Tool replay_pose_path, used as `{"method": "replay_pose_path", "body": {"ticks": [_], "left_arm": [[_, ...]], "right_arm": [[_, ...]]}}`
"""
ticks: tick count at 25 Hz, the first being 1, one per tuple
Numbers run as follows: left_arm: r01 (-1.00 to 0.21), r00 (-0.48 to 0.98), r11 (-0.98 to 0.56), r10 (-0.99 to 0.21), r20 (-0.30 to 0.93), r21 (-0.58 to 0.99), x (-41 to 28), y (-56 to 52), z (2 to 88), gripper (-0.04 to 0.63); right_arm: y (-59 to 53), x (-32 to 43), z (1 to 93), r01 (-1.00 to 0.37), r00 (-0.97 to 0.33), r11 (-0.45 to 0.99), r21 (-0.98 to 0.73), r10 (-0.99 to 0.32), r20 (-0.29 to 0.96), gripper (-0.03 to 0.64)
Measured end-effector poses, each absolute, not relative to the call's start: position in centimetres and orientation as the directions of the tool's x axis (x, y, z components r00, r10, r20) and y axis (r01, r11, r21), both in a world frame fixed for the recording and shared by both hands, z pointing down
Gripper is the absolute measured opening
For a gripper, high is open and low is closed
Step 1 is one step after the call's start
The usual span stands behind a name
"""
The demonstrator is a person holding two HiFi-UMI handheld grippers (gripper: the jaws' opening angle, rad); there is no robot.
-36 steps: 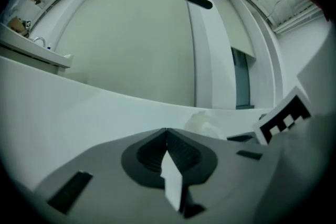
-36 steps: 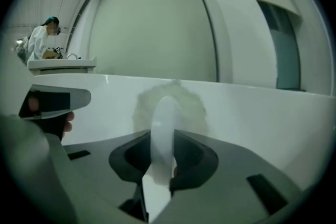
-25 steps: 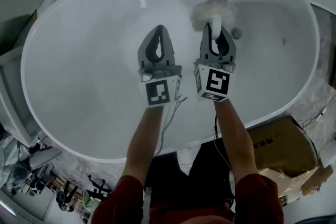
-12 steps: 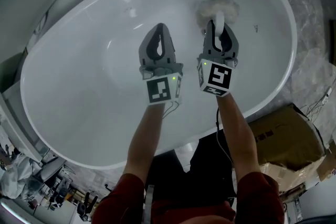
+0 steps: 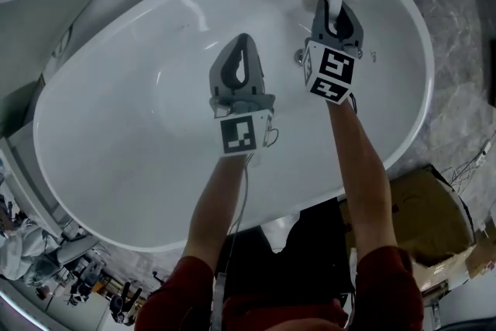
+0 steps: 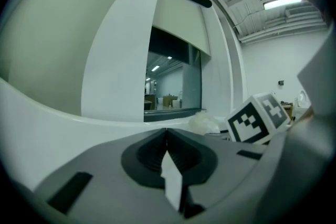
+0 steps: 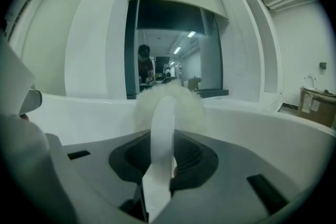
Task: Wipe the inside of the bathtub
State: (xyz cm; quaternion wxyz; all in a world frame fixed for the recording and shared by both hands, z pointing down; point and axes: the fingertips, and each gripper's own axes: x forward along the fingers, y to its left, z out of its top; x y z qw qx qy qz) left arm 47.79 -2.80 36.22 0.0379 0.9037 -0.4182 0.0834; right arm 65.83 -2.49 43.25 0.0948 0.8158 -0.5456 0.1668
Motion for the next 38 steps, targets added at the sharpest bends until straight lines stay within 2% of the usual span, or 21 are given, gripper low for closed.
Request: {"method": "replay_pose_path", "body": {"ticks": [8, 16, 32, 38], "left_arm": [[-0.774, 0.627, -0.631, -0.754, 0.197, 0.045, 48.9, -2.2, 36.4, 0.015], [-0.808, 0.584, -0.587, -0.787, 0.201, 0.05, 43.5, -3.2, 36.4, 0.015], [-0.914, 0.403, -0.402, -0.888, 0.221, 0.05, 22.2, -7.1, 35.8, 0.015], [-0.941, 0.337, -0.335, -0.918, 0.207, 0.044, 14.6, -7.1, 34.7, 0.015]], "right_arm": [[-5.2, 68.5, 44.5, -0.922, 0.357, -0.388, 0.003, -0.845, 0.398, 0.092], [-7.1, 64.8, 44.3, -0.924, 0.346, -0.382, -0.011, -0.849, 0.399, 0.092], [-11.5, 46.1, 43.5, -0.956, 0.271, -0.293, 0.004, -0.878, 0.395, 0.092], [-12.8, 37.0, 41.9, -0.98, 0.193, -0.201, 0.018, -0.913, 0.359, 0.092]]}}
